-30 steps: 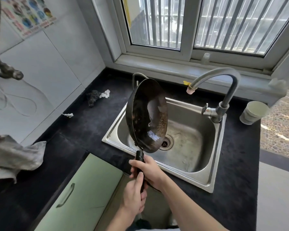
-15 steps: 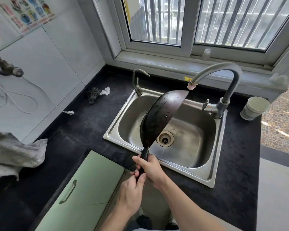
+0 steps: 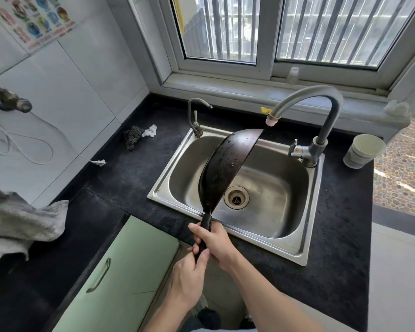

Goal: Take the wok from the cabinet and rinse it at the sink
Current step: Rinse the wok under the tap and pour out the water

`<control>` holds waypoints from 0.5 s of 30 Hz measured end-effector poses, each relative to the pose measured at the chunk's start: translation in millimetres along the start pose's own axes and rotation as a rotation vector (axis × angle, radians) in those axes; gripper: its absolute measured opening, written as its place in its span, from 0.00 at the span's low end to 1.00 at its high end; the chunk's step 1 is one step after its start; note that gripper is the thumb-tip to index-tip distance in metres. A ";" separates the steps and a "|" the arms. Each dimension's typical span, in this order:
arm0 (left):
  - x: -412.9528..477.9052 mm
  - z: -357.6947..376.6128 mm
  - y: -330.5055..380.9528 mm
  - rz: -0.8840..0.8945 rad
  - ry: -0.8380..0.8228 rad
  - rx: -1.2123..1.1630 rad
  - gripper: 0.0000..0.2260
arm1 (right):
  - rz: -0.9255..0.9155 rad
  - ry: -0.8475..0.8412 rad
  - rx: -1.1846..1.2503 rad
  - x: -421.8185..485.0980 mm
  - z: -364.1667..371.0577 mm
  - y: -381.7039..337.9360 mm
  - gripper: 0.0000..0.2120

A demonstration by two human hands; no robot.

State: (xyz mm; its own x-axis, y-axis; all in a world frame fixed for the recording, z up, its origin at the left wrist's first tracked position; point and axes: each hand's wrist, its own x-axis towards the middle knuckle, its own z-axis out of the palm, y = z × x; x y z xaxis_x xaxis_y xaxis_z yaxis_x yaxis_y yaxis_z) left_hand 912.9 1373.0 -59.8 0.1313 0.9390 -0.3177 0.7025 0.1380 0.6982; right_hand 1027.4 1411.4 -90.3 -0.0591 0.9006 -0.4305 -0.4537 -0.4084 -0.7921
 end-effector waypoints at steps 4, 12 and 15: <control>1.7 0.5 -3.2 -0.018 -0.009 -0.026 0.18 | -0.006 0.008 0.000 2.5 1.3 1.4 0.15; -0.1 4.3 -1.8 -0.069 -0.041 -0.057 0.19 | -0.016 0.030 -0.024 -0.9 -0.8 -0.8 0.13; -0.8 4.1 1.1 -0.065 -0.044 -0.053 0.19 | -0.011 0.035 -0.023 -2.9 -0.9 -2.0 0.12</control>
State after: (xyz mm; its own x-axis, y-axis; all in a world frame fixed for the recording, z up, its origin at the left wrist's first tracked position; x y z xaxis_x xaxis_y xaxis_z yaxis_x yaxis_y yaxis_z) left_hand 916.4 1371.1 -61.4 0.1179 0.9132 -0.3901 0.6729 0.2155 0.7077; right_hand 1029.3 1409.5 -87.9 -0.0228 0.8997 -0.4360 -0.4334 -0.4019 -0.8066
